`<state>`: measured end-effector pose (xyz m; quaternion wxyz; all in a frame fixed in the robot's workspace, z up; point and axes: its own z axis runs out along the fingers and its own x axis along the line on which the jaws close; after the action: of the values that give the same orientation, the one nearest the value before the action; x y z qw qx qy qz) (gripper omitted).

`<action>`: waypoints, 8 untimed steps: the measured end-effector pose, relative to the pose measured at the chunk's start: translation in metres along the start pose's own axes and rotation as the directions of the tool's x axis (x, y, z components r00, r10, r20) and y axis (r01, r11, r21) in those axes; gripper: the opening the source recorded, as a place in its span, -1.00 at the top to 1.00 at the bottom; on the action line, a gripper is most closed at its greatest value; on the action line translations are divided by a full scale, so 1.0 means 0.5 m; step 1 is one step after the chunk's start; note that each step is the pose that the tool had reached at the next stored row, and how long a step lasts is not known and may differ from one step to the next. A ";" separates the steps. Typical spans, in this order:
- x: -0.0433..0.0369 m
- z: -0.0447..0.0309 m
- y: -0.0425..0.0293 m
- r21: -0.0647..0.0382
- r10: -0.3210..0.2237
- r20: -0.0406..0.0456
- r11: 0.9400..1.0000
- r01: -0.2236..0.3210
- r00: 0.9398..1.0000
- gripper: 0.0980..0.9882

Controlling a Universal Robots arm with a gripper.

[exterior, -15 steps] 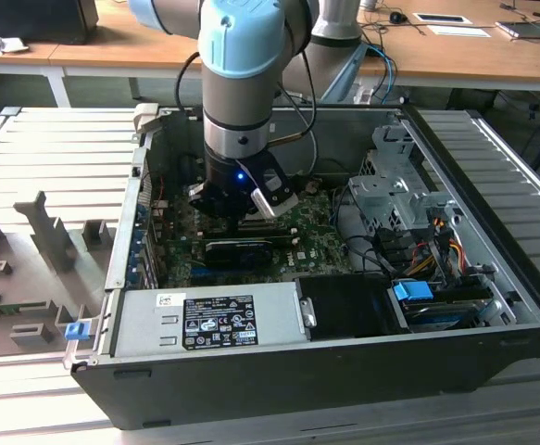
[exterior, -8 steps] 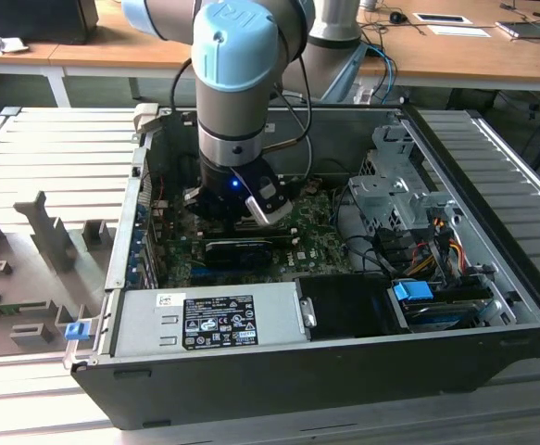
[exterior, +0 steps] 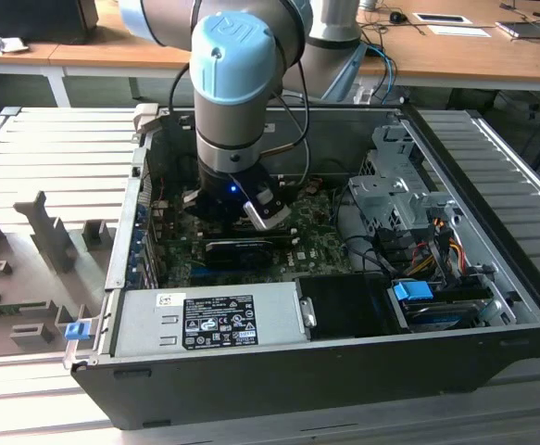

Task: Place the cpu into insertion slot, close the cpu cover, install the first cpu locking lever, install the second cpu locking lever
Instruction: 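Install the second cpu locking lever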

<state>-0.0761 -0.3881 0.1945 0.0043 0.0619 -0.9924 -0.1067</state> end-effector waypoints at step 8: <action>0.005 -0.061 0.013 -0.001 -0.001 0.000 1.000 0.001 1.000 0.98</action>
<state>-0.0785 -0.3885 0.2258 0.0045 0.0622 -0.9923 -0.1072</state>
